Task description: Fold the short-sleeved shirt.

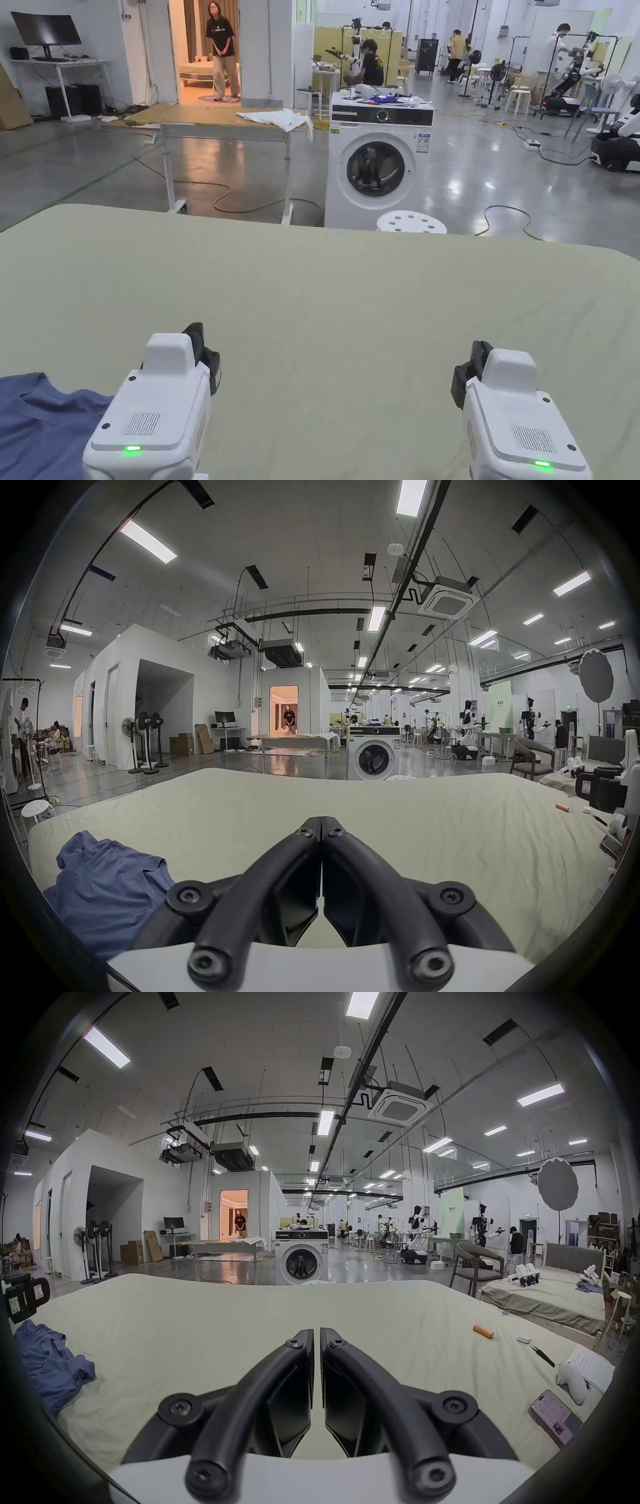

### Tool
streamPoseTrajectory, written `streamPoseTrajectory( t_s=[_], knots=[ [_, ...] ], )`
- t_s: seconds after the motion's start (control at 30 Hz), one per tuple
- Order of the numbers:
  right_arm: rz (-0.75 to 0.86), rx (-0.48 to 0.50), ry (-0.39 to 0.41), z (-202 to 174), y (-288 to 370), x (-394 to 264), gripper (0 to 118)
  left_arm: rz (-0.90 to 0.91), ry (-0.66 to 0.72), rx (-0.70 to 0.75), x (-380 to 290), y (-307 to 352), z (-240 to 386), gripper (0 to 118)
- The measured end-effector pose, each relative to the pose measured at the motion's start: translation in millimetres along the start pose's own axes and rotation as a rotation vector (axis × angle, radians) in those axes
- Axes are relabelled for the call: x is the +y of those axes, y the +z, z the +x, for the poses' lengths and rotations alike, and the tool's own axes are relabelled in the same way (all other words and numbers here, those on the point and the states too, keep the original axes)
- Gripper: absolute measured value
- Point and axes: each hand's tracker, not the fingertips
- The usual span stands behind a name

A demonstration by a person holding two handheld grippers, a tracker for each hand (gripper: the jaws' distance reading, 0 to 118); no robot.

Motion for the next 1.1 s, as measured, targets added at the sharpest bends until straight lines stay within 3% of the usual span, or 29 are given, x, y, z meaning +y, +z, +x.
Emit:
streamPoseTrajectory(
  t_s=[0.23,0.3,0.4,0.53,0.57,0.6,0.63,0.67,0.77,0.83,0.87,0.93,1.0,1.03,1.1],
  knots=[
    [-0.012,0.006,0.052,-2,-1,1,2,0.001,-0.040,0.006,0,0,3,0],
    [-0.031,0.015,0.035,1,-4,2,2,-0.006,-0.031,0.001,0,-1,1,0],
    [-0.053,0.017,-0.187,13,-5,7,2,-0.033,0.247,-0.032,3,-5,-18,0],
    [-0.056,0.019,-0.567,34,-6,10,2,-0.042,0.650,-0.077,0,-12,-45,0],
    [-0.059,0.022,-0.634,37,-6,10,2,-0.039,0.673,-0.072,0,-12,-47,0],
    [-0.063,0.020,-0.648,39,-7,11,2,-0.039,0.622,-0.064,5,-11,-44,0],
    [-0.061,0.022,-0.589,38,-8,14,2,-0.036,0.496,-0.056,11,-10,-36,0],
    [-0.058,0.038,-0.471,34,-9,19,2,-0.026,0.306,-0.060,17,-9,-26,0],
    [-0.027,0.138,0.158,10,-16,32,2,-0.026,-0.317,-0.043,17,-9,11,0],
    [0.002,0.119,0.603,-12,-16,28,2,-0.033,-0.612,-0.032,10,-10,23,0],
    [0.023,0.099,0.788,-19,-15,25,2,-0.042,-0.741,-0.015,4,-12,28,0],
    [0.053,0.097,1.028,-25,-16,15,2,-0.060,-0.964,0.018,-4,-14,35,0],
    [0.075,0.095,1.189,-28,-15,9,2,-0.026,-1.139,0.006,-12,-14,38,0],
    [0.078,0.106,1.227,-29,-15,8,2,-0.017,-1.192,0.001,-15,-14,39,0],
    [0.069,0.113,1.222,-29,-14,6,2,-0.023,-1.168,-0.012,-13,-14,39,0]
  ],
)
